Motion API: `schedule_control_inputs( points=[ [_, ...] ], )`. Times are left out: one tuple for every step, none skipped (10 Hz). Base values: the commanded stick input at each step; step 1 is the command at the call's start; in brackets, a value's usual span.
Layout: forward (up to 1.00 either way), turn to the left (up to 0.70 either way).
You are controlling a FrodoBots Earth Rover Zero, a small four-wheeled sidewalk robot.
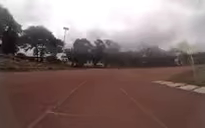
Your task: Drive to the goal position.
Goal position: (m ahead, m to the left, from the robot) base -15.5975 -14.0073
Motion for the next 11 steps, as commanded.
schedule_control_inputs(
  points=[
    [1.0,0.0],
    [1.0,0.0],
    [1.0,0.0],
    [1.0,0.0],
    [1.0,0.0],
    [1.0,0.0],
    [1.0,-0.06],
    [1.0,-0.17],
    [1.0,-0.27],
    [1.0,-0.27],
    [1.0,-0.27]
  ],
)
